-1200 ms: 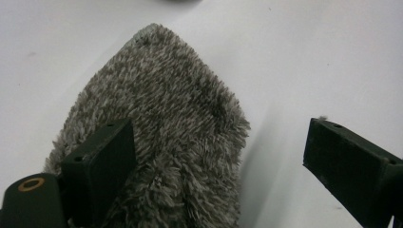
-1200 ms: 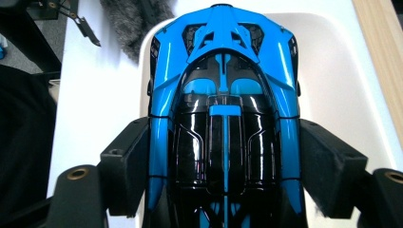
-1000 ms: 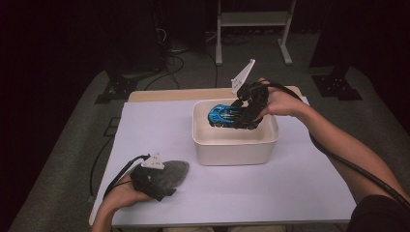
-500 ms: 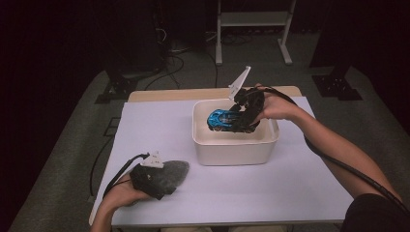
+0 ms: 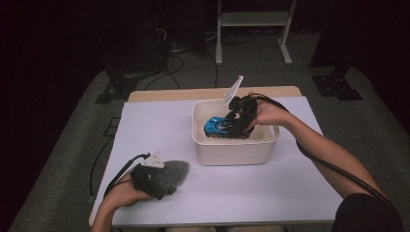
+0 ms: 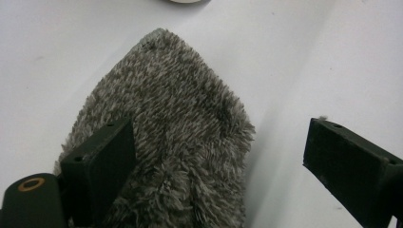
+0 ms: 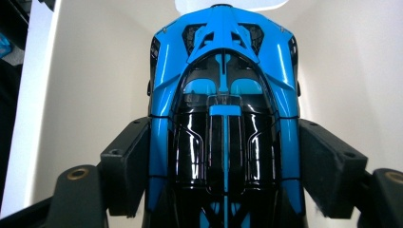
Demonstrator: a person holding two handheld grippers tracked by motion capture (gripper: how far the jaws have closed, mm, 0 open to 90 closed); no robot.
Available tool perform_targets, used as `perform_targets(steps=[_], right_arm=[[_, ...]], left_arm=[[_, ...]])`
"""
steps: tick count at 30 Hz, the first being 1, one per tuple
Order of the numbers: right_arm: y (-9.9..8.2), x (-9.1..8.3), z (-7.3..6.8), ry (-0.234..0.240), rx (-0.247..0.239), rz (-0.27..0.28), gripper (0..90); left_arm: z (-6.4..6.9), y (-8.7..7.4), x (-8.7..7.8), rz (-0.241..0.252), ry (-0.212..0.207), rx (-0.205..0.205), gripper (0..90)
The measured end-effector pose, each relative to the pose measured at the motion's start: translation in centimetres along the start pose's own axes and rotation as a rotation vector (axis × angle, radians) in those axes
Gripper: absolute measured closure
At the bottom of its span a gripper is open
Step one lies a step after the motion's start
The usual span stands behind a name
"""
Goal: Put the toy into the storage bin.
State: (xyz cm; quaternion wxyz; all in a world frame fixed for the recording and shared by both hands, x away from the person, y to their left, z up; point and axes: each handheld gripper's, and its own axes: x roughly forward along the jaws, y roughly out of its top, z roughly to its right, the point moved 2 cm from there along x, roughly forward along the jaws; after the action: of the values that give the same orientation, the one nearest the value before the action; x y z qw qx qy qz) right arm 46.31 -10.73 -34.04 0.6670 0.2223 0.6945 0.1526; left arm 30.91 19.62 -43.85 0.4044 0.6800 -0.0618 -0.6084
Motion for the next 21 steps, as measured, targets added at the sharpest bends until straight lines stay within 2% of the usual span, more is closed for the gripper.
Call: perform_targets(steps=[8,21], right_arm=[[-0.4,1.1,-0.2,0.006,0.001,-0.037,25.3],[-0.7,2.2,-0.3,0.018,0.008,-0.059,25.3]], left_arm=[[0.2,0.1,0.0,-0.003,-0.002,0.004,9.6],[0.2,0.0,-0.1,-0.003,-0.002,0.007,9.6]])
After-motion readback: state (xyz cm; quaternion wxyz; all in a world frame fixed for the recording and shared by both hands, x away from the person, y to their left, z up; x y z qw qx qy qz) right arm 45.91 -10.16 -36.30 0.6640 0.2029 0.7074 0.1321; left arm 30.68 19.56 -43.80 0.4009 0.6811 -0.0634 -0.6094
